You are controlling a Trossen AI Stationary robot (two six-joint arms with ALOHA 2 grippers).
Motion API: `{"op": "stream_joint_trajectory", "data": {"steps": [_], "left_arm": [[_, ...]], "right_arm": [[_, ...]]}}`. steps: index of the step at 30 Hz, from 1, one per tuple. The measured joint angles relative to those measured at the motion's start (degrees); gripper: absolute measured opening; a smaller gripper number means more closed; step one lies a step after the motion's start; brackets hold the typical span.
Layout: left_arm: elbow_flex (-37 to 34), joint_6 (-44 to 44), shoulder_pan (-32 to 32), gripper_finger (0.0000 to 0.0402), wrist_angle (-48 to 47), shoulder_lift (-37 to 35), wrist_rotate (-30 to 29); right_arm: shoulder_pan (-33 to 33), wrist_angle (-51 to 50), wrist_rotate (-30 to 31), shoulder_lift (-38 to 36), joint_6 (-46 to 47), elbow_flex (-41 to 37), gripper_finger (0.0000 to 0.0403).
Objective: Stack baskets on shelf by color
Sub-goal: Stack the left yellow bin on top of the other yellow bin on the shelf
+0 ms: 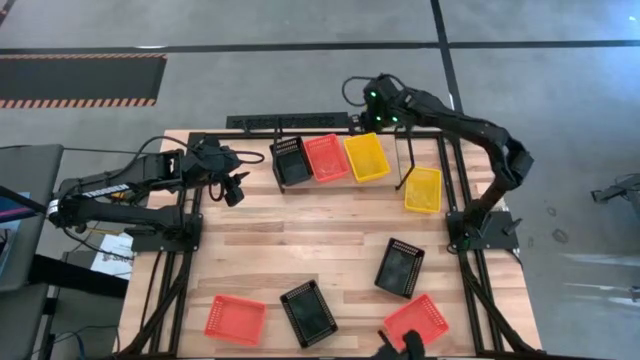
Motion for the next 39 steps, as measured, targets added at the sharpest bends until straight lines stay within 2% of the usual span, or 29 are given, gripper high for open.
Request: {"op": "stream_joint_trajectory", "data": {"steps": [3, 10, 17, 20, 24, 29, 39], "left_arm": [[0.0, -0.7, 0.0, 0.0146, 0.0, 0.0, 0.0], [0.0, -3.4, 0.0, 0.0146, 0.0, 0.0, -0.3], [0.0, -5.6, 0.0, 0.0146, 0.0, 0.0, -1.3], [0.0, -6.0, 0.0, 0.0146, 0.0, 0.0, -1.8], [0.0, -6.2, 0.0, 0.0146, 0.0, 0.0, -2.1], [0.0, -6.4, 0.0, 0.0146, 0.0, 0.0, -3.0], [0.0, -7.8, 0.0, 0.0146, 0.0, 0.0, -3.3]], "right_arm": [[0.1, -6.0, -0.2, 4.8, -5.2, 7.5, 0.0002], [0.7, -30.3, 0.2, 19.5, -19.3, 28.6, 0.0002], [0.3, -35.2, -0.1, 29.0, -25.1, 42.5, 0.0001], [0.7, -34.9, -4.0, 30.8, -25.7, 47.1, 0.0001], [1.6, -35.4, -8.4, 32.3, -27.4, 47.4, 0.0001], [3.2, -38.6, -8.5, 34.3, -30.6, 47.2, 0.0001], [3.7, -38.5, -8.5, 35.9, -31.9, 47.2, 0.0000]]}}
